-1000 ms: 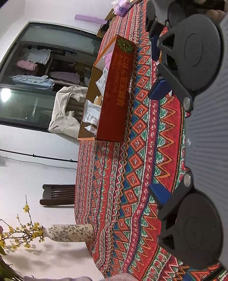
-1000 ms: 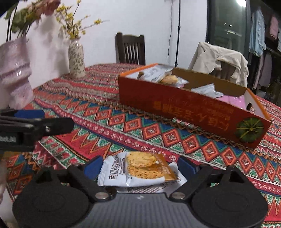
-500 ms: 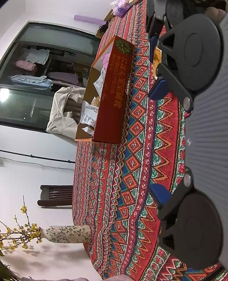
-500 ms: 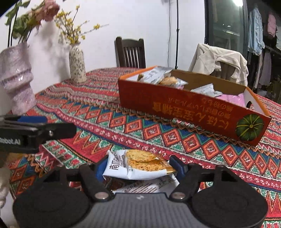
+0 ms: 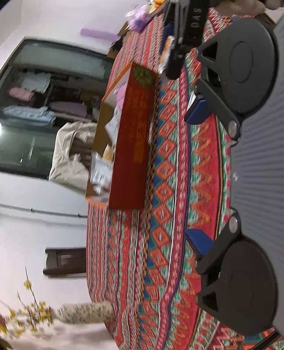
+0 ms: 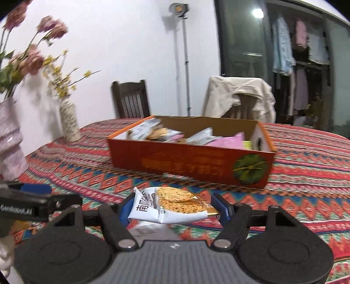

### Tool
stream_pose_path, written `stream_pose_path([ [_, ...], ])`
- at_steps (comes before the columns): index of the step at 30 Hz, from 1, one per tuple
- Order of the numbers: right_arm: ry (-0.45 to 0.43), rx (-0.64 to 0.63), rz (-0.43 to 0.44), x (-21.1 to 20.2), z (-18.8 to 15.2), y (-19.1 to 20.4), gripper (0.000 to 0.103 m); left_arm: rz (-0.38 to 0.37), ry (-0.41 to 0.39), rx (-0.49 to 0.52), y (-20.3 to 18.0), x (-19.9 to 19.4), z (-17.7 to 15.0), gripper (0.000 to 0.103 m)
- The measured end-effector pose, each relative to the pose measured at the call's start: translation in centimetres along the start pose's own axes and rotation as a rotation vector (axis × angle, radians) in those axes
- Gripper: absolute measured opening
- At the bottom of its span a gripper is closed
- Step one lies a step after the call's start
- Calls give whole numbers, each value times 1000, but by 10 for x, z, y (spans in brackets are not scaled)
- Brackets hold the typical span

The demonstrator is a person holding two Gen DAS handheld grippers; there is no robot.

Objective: Organize snacks
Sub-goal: 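Grasp a cracker bag with the right tool while the left tool grasps a white packet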

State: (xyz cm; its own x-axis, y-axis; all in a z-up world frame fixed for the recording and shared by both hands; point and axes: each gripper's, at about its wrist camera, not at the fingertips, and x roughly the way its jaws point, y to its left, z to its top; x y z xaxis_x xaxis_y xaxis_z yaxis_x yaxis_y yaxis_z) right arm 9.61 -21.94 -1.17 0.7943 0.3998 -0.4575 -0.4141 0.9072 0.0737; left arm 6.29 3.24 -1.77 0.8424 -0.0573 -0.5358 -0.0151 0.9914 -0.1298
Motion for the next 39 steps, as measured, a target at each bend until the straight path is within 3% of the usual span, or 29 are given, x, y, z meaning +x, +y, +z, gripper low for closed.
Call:
stream_pose_path([
  [5,-11,42,-35,-4,-3,-23,72,-48,41,59,-30,7,0,103],
  [12,-27,77,-46,-10,-7,-44,72,-90,179,157,-66,25,7,103],
  [18,-35,107,-36,-13,-12,-57,72,-78,262,233,-90,37,13,103],
  [25,-40,129,-22,-17,-17,-68,72,-32,341,245,-102,57,7,103],
  [33,-38,143,7,-17,-22,-73,72,3,363,233,-108,63,4,103],
  [36,-35,145,18,-17,-23,-73,72,4,365,223,-108,62,4,99],
  [39,-33,144,27,-17,-24,-73,72,-9,362,205,-108,58,5,84],
])
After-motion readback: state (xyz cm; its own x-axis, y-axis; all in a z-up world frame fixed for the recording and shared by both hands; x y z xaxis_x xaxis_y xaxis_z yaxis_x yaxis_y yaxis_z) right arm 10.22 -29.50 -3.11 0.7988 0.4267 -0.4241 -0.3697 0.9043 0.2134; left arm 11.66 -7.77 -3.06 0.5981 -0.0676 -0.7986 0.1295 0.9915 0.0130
